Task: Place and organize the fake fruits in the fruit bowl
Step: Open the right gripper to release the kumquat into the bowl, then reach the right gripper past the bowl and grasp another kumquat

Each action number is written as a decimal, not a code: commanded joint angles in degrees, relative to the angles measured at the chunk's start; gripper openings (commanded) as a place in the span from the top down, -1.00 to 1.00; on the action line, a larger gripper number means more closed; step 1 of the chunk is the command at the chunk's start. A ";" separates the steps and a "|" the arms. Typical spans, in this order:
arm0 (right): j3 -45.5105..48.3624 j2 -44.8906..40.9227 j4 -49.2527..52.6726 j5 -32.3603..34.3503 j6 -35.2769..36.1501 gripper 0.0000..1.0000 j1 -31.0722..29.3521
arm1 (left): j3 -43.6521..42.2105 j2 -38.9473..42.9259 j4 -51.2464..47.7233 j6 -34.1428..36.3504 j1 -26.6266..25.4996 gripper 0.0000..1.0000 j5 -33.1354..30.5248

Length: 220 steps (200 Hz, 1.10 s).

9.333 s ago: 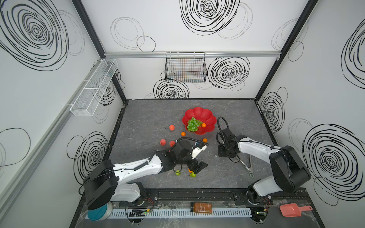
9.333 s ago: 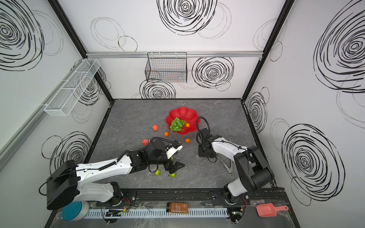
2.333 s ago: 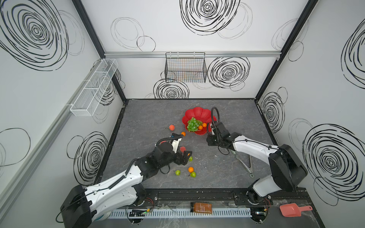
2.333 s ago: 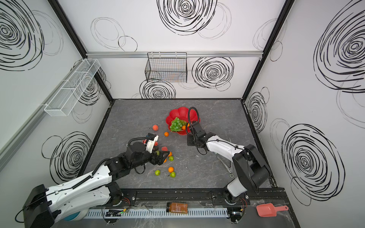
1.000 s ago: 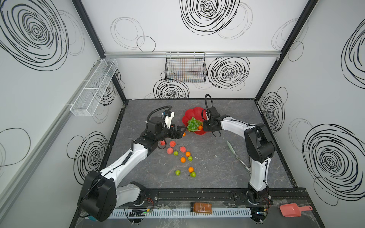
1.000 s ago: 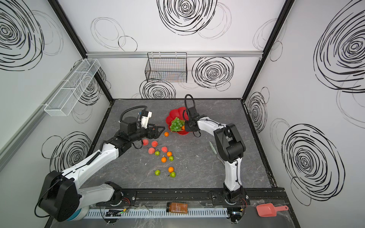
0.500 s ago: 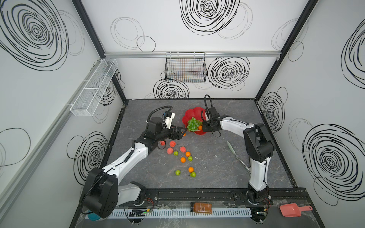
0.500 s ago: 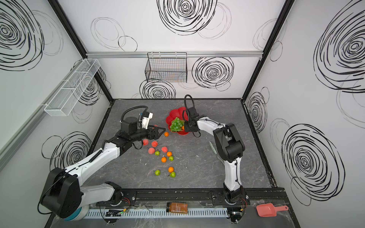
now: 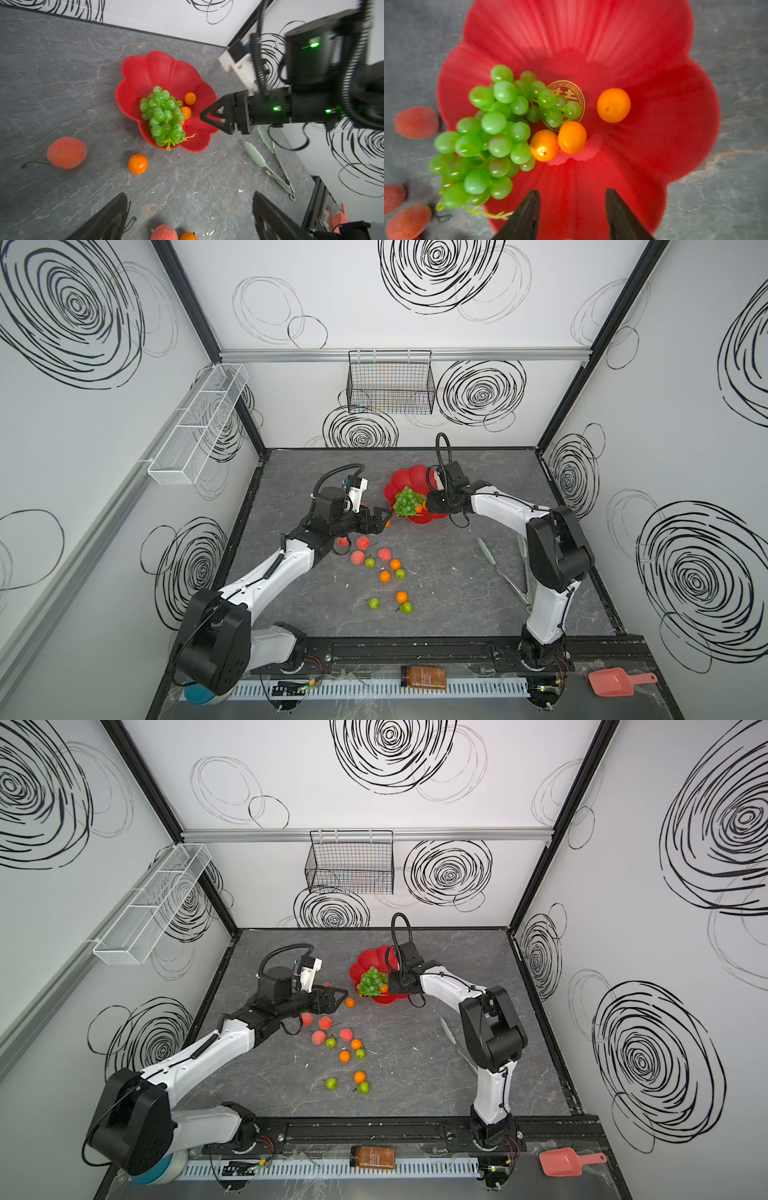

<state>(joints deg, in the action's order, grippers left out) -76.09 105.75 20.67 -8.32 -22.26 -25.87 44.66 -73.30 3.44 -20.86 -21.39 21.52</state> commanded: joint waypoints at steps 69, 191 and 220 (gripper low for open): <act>1.71 -9.38 0.08 6.96 -0.13 -0.13 -13.53 | 5.12 7.20 -18.42 -6.41 4.50 -0.92 -7.69; -17.68 10.87 9.40 12.89 -3.14 -0.08 -24.52 | -6.36 17.56 -7.64 -10.58 25.16 -0.92 14.67; -24.51 16.48 13.84 15.48 -3.22 -0.07 -24.42 | -7.21 16.02 -5.86 -10.61 25.01 -0.92 14.21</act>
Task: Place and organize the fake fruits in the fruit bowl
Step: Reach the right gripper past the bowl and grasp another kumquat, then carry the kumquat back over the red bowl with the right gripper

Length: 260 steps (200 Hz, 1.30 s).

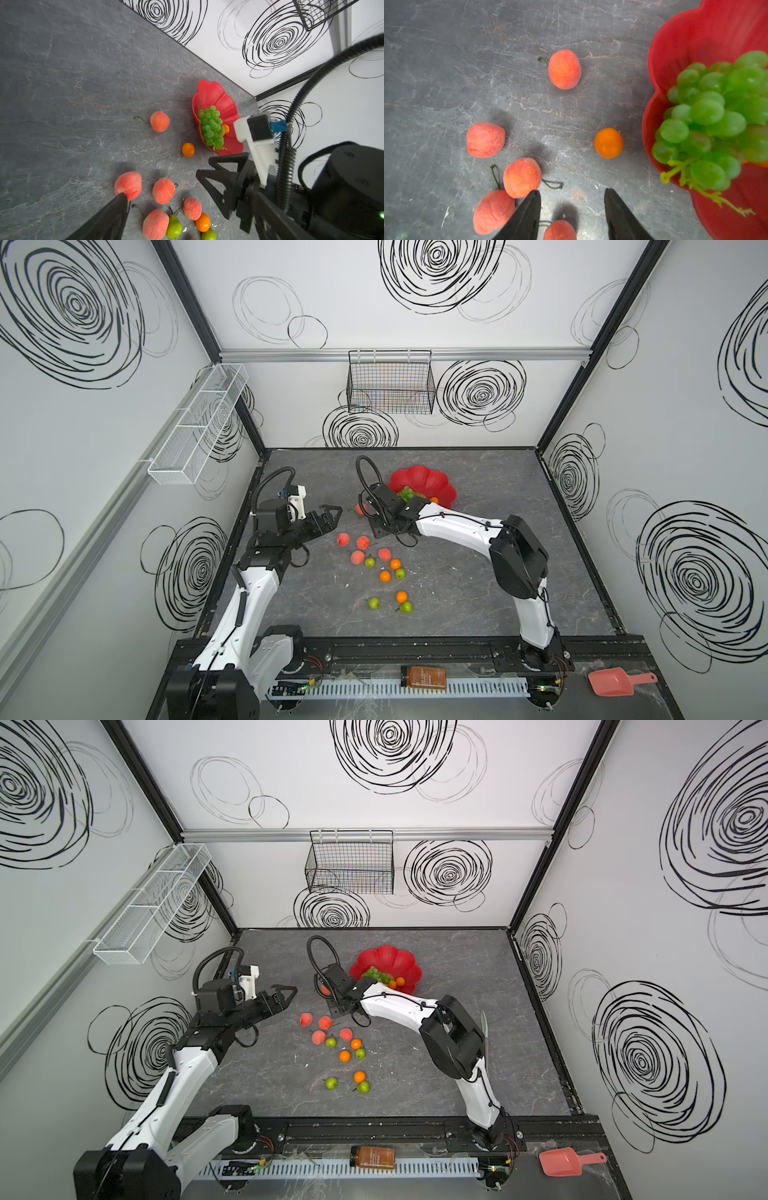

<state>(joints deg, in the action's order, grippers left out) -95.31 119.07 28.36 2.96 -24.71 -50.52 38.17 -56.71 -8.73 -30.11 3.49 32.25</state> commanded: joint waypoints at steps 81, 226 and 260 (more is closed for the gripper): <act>-16.24 12.61 12.55 5.77 -1.14 -0.04 2.48 | -1.87 -2.80 8.11 -0.71 -1.54 -0.92 3.74; -18.58 17.31 14.53 0.56 -0.62 0.04 4.82 | -1.78 -4.10 8.88 -0.49 -3.22 -0.92 4.14; -18.69 17.65 14.52 0.20 -0.43 0.06 4.90 | -1.79 -3.91 8.76 -0.48 -3.44 -0.92 4.05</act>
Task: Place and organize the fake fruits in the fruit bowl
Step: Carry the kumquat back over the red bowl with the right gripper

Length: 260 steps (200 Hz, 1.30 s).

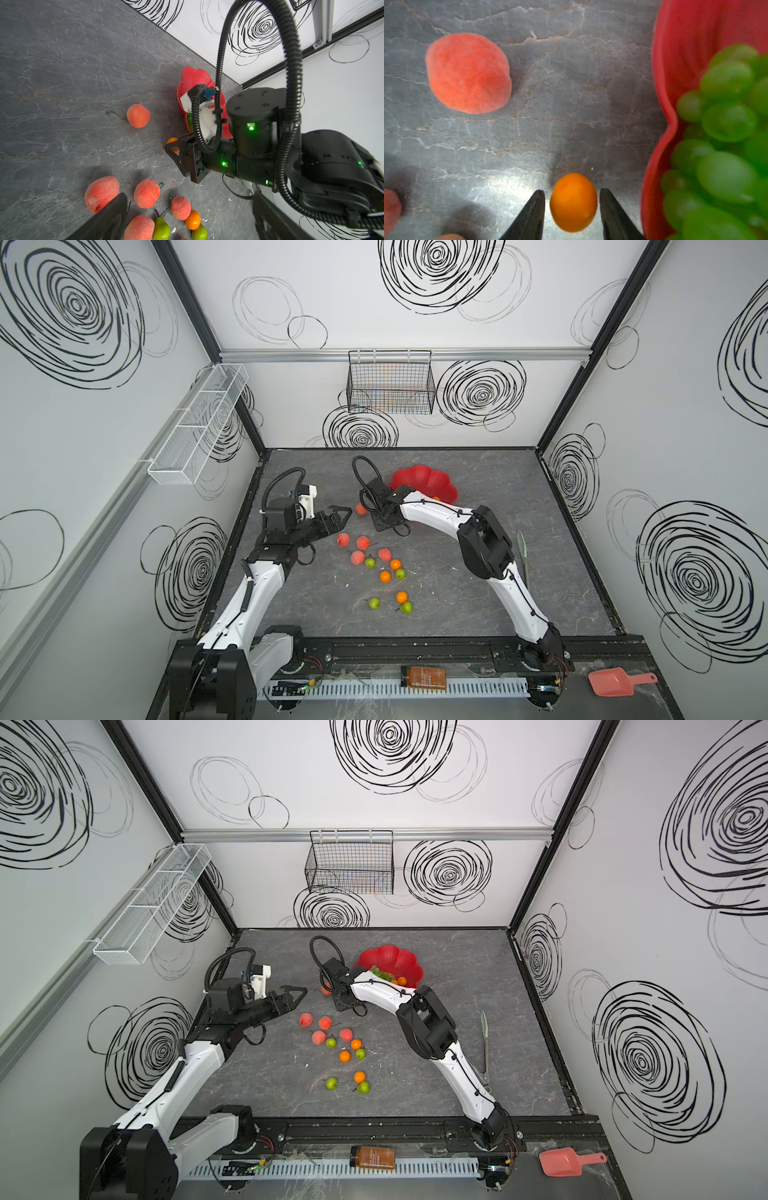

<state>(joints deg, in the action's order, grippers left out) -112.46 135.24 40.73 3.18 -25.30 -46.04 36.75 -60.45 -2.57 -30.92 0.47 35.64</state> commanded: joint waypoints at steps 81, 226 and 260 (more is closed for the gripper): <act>-1.61 1.52 2.55 0.15 0.25 0.16 0.34 | -0.36 -0.25 2.48 0.54 -0.62 -0.92 0.31; 12.81 -16.05 -3.56 -0.68 0.63 0.31 -1.42 | -0.36 7.80 -4.04 -0.47 -10.13 -0.92 -6.85; 21.03 -23.33 -6.86 -1.11 -0.24 0.31 -1.50 | -0.04 7.95 -4.12 -0.55 -14.05 -0.92 -9.38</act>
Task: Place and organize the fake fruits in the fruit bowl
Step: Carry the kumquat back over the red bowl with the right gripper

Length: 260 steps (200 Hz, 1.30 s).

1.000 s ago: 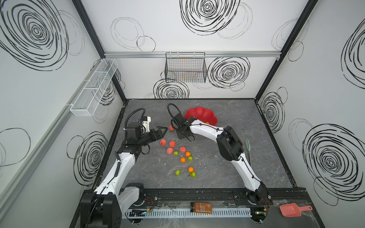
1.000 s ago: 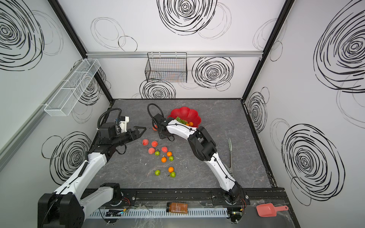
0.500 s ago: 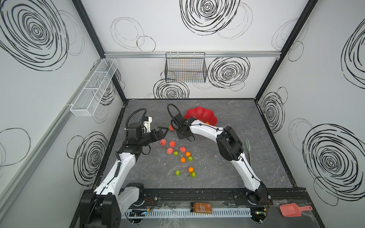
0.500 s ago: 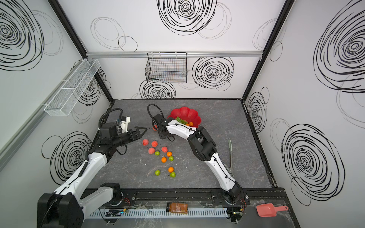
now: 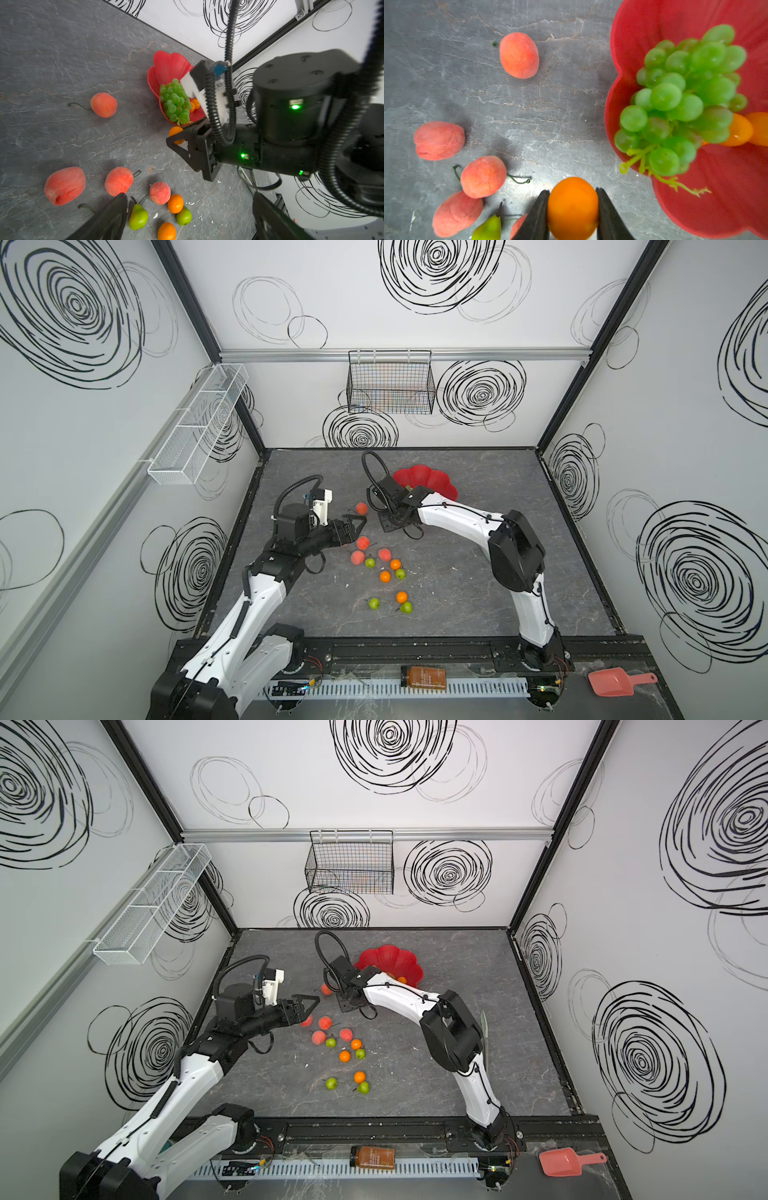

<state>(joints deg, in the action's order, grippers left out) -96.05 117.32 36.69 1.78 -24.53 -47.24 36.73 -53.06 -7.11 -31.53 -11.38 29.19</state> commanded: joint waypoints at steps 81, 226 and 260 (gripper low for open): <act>16.44 -16.11 -5.35 1.39 -2.01 0.33 2.77 | 2.73 -4.09 2.43 1.37 -11.23 -0.92 -6.16; 19.00 -18.73 -6.82 -3.37 1.45 0.34 18.86 | 15.55 -20.86 9.36 3.23 -19.40 -0.92 -6.66; 16.07 -13.14 -6.84 -6.08 2.43 0.33 22.03 | 20.84 -26.46 8.03 6.22 -19.01 -0.92 -6.62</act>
<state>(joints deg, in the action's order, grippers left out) -77.19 99.98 30.22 -2.44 -23.42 -26.85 53.98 -76.69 -0.91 -28.49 -30.65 22.83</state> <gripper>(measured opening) 0.334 0.961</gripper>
